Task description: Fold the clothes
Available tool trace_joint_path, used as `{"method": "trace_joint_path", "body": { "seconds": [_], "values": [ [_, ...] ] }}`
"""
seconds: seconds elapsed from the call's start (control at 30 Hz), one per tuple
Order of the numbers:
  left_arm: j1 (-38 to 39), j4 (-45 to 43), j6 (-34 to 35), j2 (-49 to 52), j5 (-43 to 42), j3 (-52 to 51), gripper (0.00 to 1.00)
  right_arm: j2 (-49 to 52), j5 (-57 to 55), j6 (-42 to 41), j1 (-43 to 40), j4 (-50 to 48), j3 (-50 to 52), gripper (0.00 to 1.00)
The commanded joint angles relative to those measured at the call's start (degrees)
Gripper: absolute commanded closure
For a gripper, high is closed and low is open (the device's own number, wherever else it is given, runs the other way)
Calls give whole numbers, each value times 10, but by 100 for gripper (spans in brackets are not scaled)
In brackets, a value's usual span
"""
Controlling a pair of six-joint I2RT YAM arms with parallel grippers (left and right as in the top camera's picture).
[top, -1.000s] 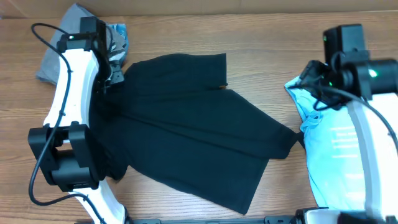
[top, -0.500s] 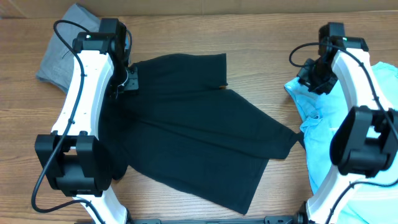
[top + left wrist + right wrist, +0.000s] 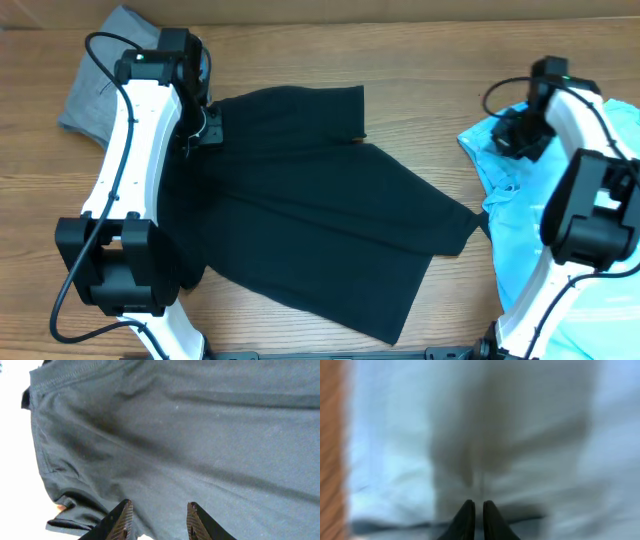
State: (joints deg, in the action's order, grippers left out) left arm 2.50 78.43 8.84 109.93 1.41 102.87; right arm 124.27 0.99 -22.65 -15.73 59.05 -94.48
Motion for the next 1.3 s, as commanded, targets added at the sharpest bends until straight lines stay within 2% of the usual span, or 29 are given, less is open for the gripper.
{"method": "trace_joint_path", "body": {
  "seconds": [0.0,0.17,0.27,0.33,0.37,0.47,0.6,0.7,0.77,0.87,0.93,1.0,1.1,1.27],
  "values": [
    [-2,2,-7,-21,-10,20,61,1,48,12,-63,-1,11,89],
    [-2,-3,-7,-21,-11,20,60,1,270,179,-77,9,11,81],
    [-2,-4,-7,-21,-11,20,59,1,334,257,-59,43,11,81],
    [-2,-5,-7,-21,-11,20,58,1,330,274,-42,57,12,81],
    [-2,-5,-7,-21,-11,20,58,1,314,271,-34,58,14,81],
    [-2,-3,-7,-21,-11,20,58,1,155,162,-7,23,44,84],
    [-2,-2,-7,-21,-14,20,58,1,50,87,-5,-49,111,86],
    [-2,-1,-7,-21,-16,20,58,1,-34,22,-29,-71,148,96],
    [-2,0,-8,-21,-22,20,58,0,-43,9,-62,-57,147,96],
    [-2,0,-8,-21,-26,20,58,-5,11,11,-117,-10,118,96],
    [-2,-4,-8,-21,-35,20,58,-18,93,58,-150,18,93,90],
    [-2,-15,-17,-21,-62,20,57,-44,179,121,-164,26,81,77],
    [2,-56,-54,-20,-156,19,54,-102,287,190,-162,28,78,64],
    [46,-149,-106,-9,-175,17,66,-192,306,201,-115,32,78,57]
  ]
}}
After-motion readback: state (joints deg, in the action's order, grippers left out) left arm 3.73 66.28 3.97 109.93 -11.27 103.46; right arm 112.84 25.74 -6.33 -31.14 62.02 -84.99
